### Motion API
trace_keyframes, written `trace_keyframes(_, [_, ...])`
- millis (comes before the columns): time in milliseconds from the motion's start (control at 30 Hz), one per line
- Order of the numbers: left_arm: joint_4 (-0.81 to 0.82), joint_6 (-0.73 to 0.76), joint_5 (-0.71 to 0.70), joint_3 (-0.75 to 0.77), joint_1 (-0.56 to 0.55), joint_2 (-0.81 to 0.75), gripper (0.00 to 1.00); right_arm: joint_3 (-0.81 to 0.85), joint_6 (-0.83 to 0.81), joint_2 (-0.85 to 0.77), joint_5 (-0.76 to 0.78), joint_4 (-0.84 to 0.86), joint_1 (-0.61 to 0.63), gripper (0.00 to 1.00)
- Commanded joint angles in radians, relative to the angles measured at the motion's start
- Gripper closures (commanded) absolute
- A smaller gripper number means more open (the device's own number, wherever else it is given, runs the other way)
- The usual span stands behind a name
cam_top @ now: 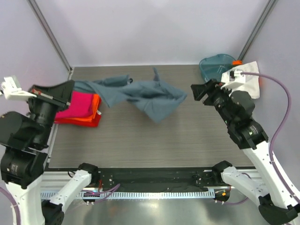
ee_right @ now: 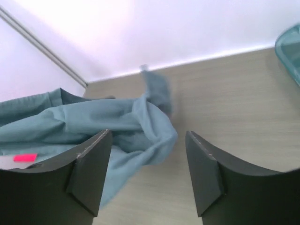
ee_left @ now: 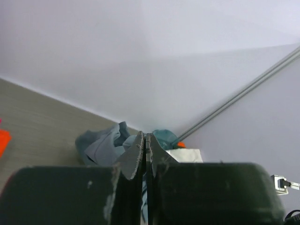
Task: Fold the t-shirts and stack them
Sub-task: Flatten the tshirt out
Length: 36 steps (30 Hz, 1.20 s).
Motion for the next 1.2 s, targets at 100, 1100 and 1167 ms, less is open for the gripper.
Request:
trace_keyframes(100, [-0.044, -0.094, 0.051, -0.365, 0.004, -0.131, 1.0, -0.264, 0.021, -0.073, -0.156, -0.11, -0.003, 0.18])
trace_keyframes(1100, [-0.315, 0.027, -0.239, -0.504, 0.004, -0.328, 1.0, -0.328, 0.286, 0.453, 0.065, 0.022, 0.708, 0.41])
trace_keyframes(1167, [-0.298, 0.033, -0.23, -0.54, 0.004, -0.334, 1.0, -0.295, 0.288, 0.535, 0.094, 0.027, 0.747, 0.42])
